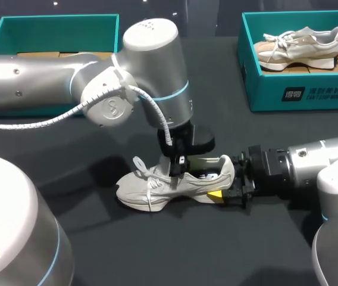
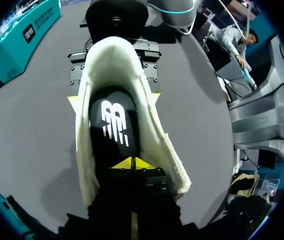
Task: Take the shoe out of the shoebox, open the shoe tongue, remove and reinsert the insole, then place the shoe into the shoebox
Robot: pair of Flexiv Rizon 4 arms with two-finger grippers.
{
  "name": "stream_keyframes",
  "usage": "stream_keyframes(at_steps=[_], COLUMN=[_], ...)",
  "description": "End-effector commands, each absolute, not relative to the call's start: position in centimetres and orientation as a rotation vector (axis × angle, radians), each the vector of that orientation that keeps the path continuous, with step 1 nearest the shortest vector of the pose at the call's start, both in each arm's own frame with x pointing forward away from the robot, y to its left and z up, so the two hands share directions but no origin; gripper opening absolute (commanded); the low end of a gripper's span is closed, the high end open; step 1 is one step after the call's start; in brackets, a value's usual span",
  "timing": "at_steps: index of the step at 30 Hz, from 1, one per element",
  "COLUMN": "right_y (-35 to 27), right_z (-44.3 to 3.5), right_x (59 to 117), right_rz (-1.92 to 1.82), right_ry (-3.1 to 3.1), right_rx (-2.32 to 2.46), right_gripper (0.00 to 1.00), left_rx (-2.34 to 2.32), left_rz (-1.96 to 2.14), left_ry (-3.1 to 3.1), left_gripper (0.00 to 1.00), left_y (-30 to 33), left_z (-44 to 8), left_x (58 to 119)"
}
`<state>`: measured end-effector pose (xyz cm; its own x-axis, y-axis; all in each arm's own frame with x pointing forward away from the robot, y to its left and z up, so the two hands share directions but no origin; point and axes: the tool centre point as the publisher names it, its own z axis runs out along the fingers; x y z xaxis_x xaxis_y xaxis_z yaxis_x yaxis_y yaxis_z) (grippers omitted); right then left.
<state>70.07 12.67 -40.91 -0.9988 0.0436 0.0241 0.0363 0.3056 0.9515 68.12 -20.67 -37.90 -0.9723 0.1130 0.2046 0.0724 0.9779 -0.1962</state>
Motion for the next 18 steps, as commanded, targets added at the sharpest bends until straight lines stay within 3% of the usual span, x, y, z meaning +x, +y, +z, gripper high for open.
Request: stream_keyframes(at_steps=[1, 4, 13, 18], right_y=[12.8, 12.8, 12.8, 12.8], right_z=[-41.1, -41.1, -41.1, -41.1], right_x=[69.9, 69.9, 69.9, 69.9], right_rz=[1.841, 1.841, 1.841, 1.841], right_ry=[2.536, 2.536, 2.536, 2.536], right_rx=[0.08, 0.08, 0.08, 0.08], right_gripper=[0.0, 0.0, 0.0, 0.0], left_rx=[-0.184, -0.226, -0.266, -0.289], left_rz=[0.191, 0.159, 0.096, 0.035], left_ry=[-2.891, -2.893, -2.956, -3.08], left_gripper=[0.13, 0.23, 0.34, 0.3], left_y=[-22.2, -22.2, -22.0, -21.9], left_z=[-39.4, -39.9, -41.3, -42.6], left_x=[67.9, 67.1, 66.3, 66.2])
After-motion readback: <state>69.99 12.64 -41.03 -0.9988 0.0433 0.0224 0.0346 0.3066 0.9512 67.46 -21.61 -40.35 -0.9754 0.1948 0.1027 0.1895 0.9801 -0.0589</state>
